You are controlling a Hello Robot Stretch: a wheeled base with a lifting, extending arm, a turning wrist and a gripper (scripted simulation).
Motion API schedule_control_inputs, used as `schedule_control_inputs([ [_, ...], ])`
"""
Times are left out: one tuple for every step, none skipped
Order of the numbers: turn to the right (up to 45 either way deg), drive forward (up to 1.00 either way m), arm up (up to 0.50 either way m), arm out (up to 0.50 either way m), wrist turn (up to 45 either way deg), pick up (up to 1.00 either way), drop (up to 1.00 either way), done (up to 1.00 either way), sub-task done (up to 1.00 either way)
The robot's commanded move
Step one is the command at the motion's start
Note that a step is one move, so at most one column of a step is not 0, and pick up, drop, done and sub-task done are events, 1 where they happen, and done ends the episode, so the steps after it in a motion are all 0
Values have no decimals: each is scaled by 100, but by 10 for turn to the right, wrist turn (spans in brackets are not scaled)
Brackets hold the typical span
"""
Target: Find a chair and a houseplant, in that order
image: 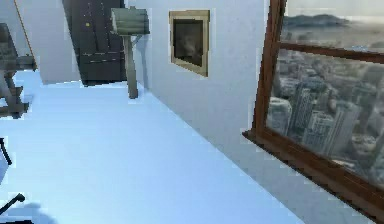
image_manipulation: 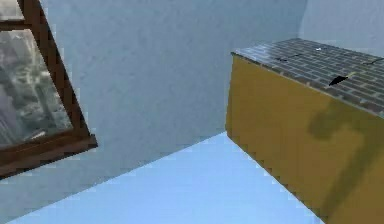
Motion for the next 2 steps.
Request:
schedule_control_inputs([
  [-300,0,0,0,0,0,0,0,0],
  [0,90,0,0,0,0,0,0,0],
])
